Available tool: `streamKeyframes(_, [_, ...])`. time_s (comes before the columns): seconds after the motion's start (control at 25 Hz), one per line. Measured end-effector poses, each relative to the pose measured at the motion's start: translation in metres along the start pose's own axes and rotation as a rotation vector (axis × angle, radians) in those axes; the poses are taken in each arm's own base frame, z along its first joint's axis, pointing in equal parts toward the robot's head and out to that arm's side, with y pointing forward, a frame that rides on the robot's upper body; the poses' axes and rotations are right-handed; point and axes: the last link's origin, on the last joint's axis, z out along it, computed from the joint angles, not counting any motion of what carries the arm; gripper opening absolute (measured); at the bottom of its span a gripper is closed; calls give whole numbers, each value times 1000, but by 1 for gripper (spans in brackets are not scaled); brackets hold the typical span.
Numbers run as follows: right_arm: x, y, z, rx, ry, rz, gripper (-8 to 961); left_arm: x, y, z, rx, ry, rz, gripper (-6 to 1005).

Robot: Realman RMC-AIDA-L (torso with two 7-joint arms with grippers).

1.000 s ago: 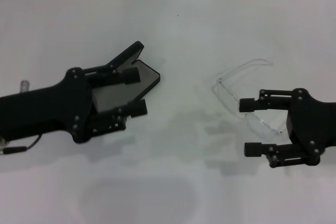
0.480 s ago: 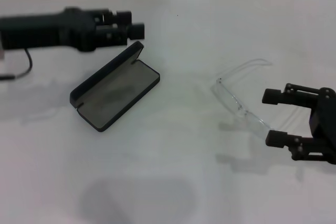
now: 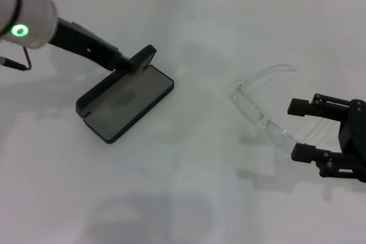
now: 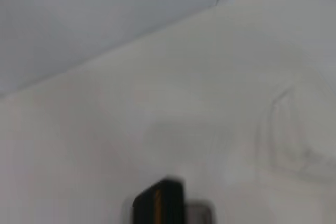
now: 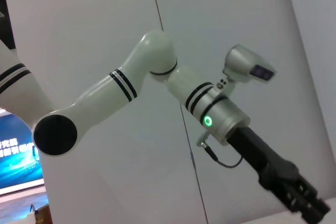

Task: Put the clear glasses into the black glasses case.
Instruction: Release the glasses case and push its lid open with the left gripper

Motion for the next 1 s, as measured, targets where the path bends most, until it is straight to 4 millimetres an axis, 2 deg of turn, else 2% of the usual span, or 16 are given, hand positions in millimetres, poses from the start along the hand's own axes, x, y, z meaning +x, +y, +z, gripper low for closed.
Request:
streamKeyframes(0.4, [0,-1,3,-1,-5,-5,747,9,19,25,195,-170,92,592])
streamKeyframes(0.68, [2,-2,5,5,-24,11,747,13,19,37,254,-223,121,590])
streamKeyframes(1.0, [5,-1,4,8,-28,7,747,8,11,56,247,-267,116,590])
